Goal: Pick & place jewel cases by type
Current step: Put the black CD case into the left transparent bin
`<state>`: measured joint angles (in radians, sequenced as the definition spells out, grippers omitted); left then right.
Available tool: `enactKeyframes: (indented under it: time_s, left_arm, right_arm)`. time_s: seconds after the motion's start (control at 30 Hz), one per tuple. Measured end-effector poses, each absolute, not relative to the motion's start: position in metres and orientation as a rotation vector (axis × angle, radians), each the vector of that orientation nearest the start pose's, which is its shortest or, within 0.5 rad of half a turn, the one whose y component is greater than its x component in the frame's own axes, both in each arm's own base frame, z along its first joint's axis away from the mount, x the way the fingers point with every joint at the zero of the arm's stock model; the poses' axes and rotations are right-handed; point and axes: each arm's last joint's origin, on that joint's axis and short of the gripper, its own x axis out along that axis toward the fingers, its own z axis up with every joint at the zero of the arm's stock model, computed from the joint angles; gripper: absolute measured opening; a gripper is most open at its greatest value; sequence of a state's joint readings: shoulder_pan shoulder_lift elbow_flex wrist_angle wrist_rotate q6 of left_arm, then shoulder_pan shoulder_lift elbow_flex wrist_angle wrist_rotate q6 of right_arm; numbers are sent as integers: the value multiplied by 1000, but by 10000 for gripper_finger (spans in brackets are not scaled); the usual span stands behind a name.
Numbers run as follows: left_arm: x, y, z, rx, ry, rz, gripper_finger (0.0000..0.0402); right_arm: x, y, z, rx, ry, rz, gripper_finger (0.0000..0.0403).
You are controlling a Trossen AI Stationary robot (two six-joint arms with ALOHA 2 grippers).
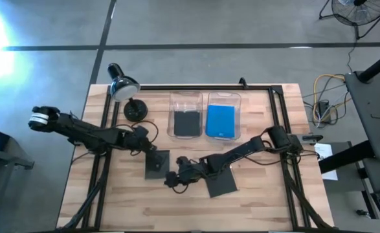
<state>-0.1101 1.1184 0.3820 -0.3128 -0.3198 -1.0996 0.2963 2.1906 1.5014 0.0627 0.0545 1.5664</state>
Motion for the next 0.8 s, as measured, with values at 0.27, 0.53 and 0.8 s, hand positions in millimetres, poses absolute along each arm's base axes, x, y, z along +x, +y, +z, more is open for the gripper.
enactKeyframes:
  time_s: [0.27,0.53,0.8]
  left_arm:
    - [177,-12,114,-818,874,695,104]
    - [175,-23,117,-957,986,561,104]
    - [159,-41,122,-967,1130,466,104]
  right_arm:
    - [462,142,142,1398,670,-314,290]
    - [462,145,133,1422,667,-349,290]
    - [461,146,133,1401,691,-327,290]
